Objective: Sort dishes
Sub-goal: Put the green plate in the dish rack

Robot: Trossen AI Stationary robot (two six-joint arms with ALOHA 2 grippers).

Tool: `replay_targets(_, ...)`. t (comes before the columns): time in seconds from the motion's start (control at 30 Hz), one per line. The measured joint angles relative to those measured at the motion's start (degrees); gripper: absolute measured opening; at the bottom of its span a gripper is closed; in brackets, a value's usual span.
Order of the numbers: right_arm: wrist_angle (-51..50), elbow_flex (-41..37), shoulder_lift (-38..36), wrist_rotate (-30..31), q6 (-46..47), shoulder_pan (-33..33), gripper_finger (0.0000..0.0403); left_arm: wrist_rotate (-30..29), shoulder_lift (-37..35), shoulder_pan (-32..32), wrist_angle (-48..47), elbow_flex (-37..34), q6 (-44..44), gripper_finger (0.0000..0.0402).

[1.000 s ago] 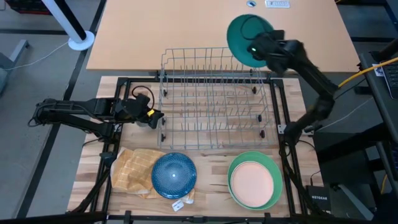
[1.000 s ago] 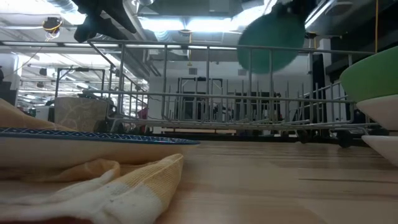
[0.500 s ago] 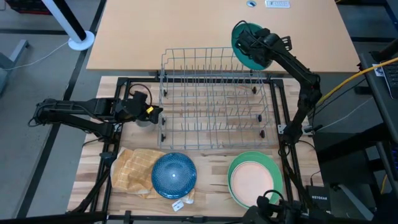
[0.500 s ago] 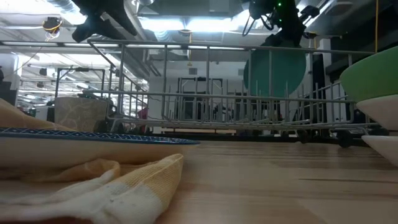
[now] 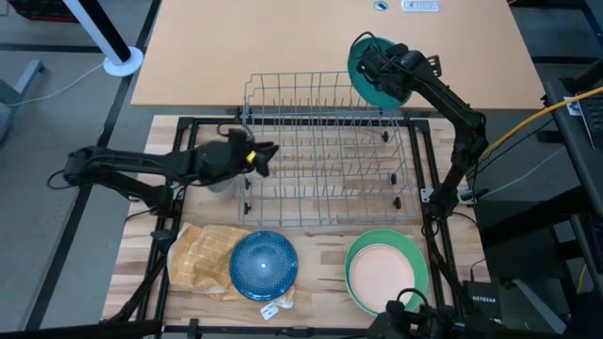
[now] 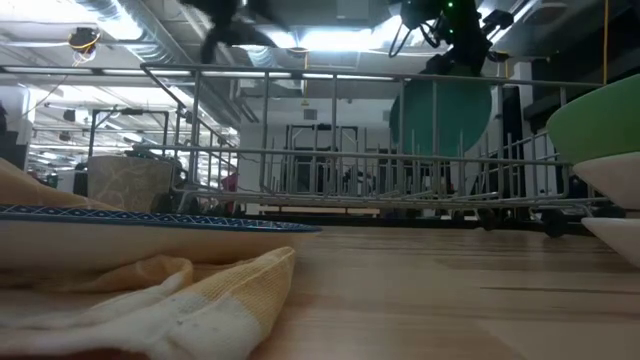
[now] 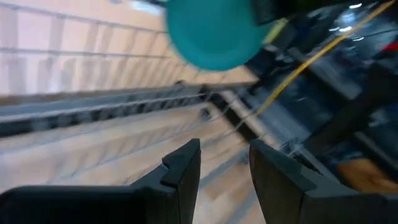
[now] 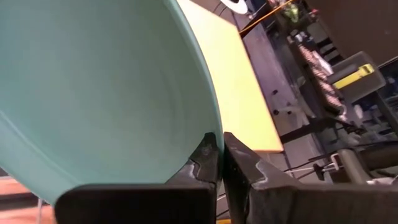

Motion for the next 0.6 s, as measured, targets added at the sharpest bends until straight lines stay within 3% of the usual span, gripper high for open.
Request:
replay_targets(0.13,0.0,0.0,0.0,-2.25,0.0,1.06,0.0008,11.61,3.55,4.15,8.78,0.0,-2.62,0.0129)
replay_targets(0.23,0.0,0.0,0.0,-1.44,-0.02,2.36,0.0008,17.86,4.52,6.54,9.58,0.0,-4.03,0.0129)
replay_targets(0.4,0.0,0.0,0.0,-0.85,0.02,3.66,0.0008,20.75,4.52,7.9,7.5,0.0,-0.9,0.0129)
replay_targets(0.6,0.04,0.0,0.0,-2.26,0.0,6.43,0.0008,21.31,4.52,9.46,11.78,0.0,4.77,0.0129)
